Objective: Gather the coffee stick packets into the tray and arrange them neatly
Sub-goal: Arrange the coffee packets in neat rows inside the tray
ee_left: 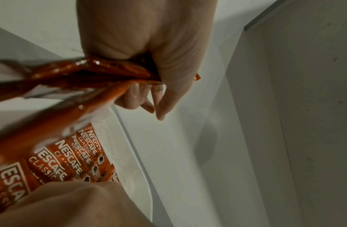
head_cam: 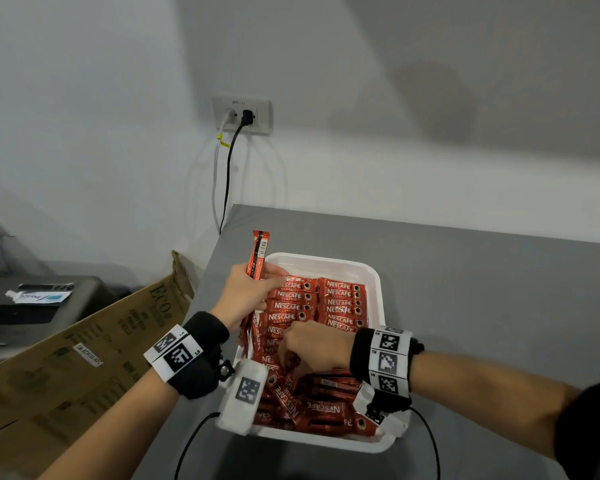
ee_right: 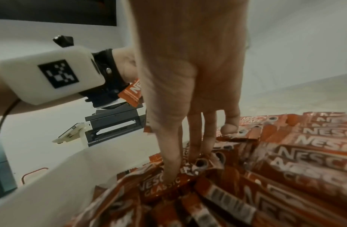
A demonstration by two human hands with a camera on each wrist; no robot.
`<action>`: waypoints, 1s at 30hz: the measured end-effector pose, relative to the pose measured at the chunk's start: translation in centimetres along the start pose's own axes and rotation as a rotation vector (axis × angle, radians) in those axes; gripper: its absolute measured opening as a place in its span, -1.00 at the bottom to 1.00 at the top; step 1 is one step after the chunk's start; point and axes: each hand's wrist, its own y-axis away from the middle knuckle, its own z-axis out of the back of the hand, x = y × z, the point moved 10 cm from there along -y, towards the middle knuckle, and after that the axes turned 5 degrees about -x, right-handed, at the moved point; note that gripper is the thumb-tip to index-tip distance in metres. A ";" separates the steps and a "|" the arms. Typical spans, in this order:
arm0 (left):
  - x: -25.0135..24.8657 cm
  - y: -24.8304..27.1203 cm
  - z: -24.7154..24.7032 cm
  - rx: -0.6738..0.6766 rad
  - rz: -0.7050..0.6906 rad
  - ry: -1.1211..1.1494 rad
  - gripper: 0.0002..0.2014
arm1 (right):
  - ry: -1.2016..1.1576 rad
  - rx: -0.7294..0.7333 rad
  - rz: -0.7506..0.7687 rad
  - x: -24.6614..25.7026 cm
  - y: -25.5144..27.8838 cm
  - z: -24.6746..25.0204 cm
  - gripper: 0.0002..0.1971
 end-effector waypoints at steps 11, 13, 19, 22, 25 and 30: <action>0.1 -0.1 0.5 -0.010 0.009 0.007 -0.94 | -0.199 -0.033 -0.156 -3.3 1.3 4.0 -0.85; 0.1 -0.2 0.5 -0.016 0.012 0.010 -0.94 | -0.241 -0.181 -0.207 -4.4 1.3 5.6 -0.84; 0.0 -0.1 0.3 0.000 0.003 0.011 -0.95 | -0.435 -0.201 -0.329 -5.2 -1.0 2.9 -0.77; 0.1 -0.1 0.6 -0.006 0.005 0.015 -0.95 | -0.472 -0.174 -0.363 -5.4 -1.8 1.7 -0.78; 0.0 0.0 0.7 -0.004 0.004 0.018 -0.94 | -0.479 -0.200 -0.390 -5.7 -2.0 1.4 -0.78; -0.1 0.1 0.4 0.003 0.007 0.022 -0.94 | -0.448 -0.243 -0.384 -5.7 -1.8 2.4 -0.77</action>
